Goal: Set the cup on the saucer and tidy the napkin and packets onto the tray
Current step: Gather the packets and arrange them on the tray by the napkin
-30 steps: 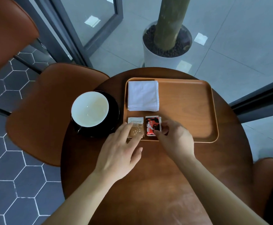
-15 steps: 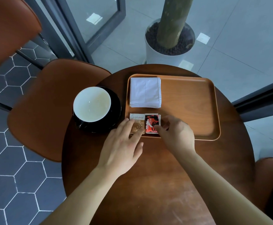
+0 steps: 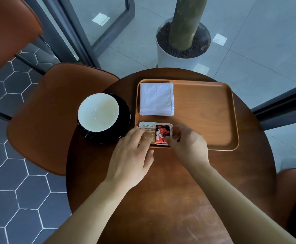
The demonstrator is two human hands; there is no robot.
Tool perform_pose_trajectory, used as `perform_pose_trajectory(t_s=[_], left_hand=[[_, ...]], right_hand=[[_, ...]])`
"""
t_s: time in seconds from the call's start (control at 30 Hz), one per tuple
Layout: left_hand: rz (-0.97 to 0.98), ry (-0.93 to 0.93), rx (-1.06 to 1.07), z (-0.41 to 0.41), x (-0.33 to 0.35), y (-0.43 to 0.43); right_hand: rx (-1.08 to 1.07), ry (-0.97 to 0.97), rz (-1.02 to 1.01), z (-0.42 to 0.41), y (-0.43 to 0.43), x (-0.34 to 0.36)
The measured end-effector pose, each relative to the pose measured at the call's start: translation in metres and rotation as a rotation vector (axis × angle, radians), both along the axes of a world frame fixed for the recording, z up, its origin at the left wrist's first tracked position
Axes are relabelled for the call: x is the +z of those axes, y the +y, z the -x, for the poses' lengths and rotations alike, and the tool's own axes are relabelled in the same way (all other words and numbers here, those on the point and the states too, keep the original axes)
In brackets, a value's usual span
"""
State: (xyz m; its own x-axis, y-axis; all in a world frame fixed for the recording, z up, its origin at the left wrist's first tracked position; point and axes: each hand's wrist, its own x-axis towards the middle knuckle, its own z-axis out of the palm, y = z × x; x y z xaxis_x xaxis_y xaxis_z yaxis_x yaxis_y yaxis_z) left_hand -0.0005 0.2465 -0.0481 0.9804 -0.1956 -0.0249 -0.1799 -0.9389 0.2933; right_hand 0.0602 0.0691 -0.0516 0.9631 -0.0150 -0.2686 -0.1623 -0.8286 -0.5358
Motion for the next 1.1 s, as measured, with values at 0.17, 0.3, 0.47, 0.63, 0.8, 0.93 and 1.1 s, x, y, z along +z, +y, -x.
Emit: perform_pose_trajectory(t_s=[0.17,0.3,0.47,0.63,0.8,0.93,1.1], left_hand=[[0.022,0.004,0.038,-0.023,0.009,-0.014],[-0.040,0.079,0.026,-0.040,0.013,-0.018],[-0.073,0.128,0.029,-0.041,0.011,-0.016],[-0.073,0.125,0.006,-0.040,0.010,-0.014],[-0.050,0.117,0.014,-0.043,0.009,-0.013],[0.021,0.113,0.044,-0.046,0.007,-0.014],[0.106,0.092,0.089,-0.045,0.002,-0.014]], right_hand=[[0.125,-0.034,0.040,-0.008,0.000,0.001],[0.254,-0.017,0.098,-0.016,0.000,0.000],[0.257,-0.010,0.086,-0.022,-0.002,-0.001],[0.245,-0.014,0.065,-0.024,-0.001,-0.003],[0.249,-0.014,0.058,-0.027,0.001,-0.002],[0.233,-0.009,0.058,-0.028,0.000,-0.003],[0.215,-0.042,0.040,-0.025,0.001,-0.003]])
